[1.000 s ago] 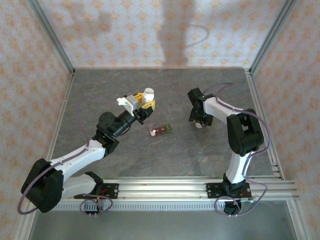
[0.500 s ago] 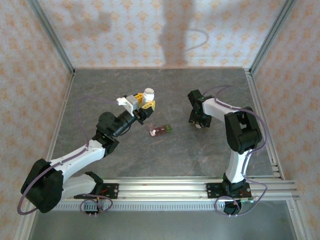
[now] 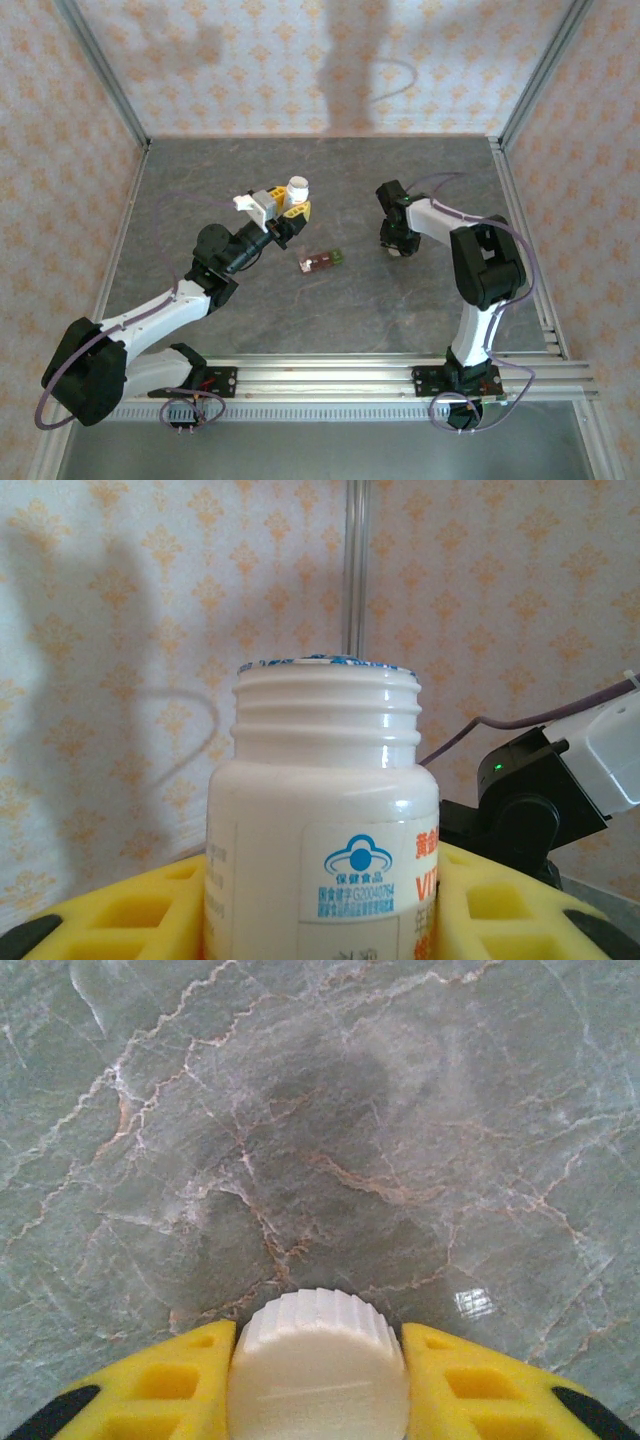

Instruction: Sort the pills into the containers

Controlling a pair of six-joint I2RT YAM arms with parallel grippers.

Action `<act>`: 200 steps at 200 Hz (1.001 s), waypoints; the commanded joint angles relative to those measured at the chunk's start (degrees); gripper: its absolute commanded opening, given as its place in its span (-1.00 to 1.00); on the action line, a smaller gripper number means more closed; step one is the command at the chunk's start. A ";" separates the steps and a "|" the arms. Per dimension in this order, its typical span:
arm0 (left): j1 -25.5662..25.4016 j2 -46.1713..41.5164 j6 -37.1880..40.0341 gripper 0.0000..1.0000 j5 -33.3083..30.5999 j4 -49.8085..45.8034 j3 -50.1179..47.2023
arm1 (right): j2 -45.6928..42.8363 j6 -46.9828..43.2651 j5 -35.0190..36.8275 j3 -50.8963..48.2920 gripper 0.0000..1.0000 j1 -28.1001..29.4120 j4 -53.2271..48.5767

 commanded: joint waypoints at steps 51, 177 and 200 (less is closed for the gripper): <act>0.56 0.66 1.81 -1.00 1.56 0.96 -2.38 | -11.56 -2.73 -6.39 5.37 -0.35 -0.03 -7.00; 0.55 12.58 1.73 -1.00 4.55 10.91 -2.07 | -4.00 -11.71 -15.61 45.35 -0.41 10.11 -30.28; 0.53 14.15 2.36 -1.00 5.06 11.43 -1.71 | -3.55 -11.99 -16.34 47.12 -0.41 10.62 -31.58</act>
